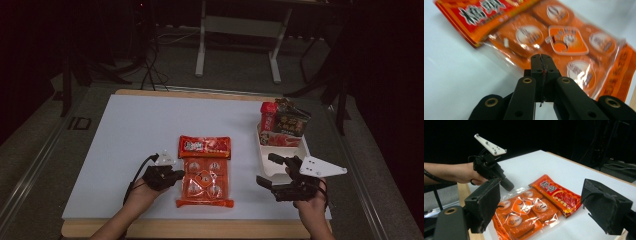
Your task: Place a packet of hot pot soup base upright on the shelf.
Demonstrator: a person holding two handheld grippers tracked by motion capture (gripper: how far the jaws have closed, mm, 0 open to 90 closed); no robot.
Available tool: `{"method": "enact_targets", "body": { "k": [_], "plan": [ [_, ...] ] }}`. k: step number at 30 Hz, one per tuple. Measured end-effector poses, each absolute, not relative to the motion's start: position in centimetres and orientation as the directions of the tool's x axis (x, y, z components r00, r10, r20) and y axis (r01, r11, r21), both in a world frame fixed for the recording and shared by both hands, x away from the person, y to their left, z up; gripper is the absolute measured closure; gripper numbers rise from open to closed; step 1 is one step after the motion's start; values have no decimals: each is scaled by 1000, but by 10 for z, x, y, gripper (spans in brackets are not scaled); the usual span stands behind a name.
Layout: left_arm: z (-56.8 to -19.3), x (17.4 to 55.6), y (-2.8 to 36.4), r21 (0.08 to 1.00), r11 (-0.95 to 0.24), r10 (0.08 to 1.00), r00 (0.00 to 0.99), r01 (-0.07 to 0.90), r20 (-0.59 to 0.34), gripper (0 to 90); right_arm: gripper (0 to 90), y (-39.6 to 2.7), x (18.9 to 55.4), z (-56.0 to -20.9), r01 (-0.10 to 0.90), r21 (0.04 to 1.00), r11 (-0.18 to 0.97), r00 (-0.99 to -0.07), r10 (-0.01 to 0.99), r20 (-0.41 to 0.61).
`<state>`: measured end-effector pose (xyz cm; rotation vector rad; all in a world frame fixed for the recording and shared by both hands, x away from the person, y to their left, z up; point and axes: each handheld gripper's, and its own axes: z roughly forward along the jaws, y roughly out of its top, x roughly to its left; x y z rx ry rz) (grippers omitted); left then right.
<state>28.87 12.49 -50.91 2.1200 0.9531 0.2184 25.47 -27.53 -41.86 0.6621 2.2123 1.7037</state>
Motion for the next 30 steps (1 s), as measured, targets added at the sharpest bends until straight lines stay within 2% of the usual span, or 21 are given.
{"method": "enact_targets", "body": {
  "k": [6,9,14,15,16,18,24,26,30],
  "plan": [
    [-501,301,136,769,-338,689,700,543,-191,796,138,-276,254,-419,184,964,193,-850,523,58],
    [-499,305,140,774,-298,694,683,558,-226,752,134,-276,254,-420,187,963,192,-848,526,60],
    [-500,311,143,775,-287,704,673,562,-227,713,133,-276,255,-421,190,962,198,-844,534,57],
    [-500,313,143,777,-281,710,667,563,-227,651,133,-275,256,-422,194,961,199,-844,533,60],
    [-500,314,143,778,-275,712,663,564,-229,625,133,-275,256,-422,196,960,199,-844,532,62],
    [-500,318,142,782,-273,710,665,561,-230,623,133,-274,257,-422,197,960,201,-846,530,62],
    [-501,335,140,784,-269,716,661,559,-225,497,130,-273,257,-423,193,961,198,-847,528,62],
    [-502,345,140,787,-281,720,663,549,-205,493,127,-273,257,-424,191,963,193,-847,527,62],
    [-506,356,142,781,-261,726,648,567,-228,388,127,-271,257,-425,183,962,202,-844,535,48]
  ]
}}
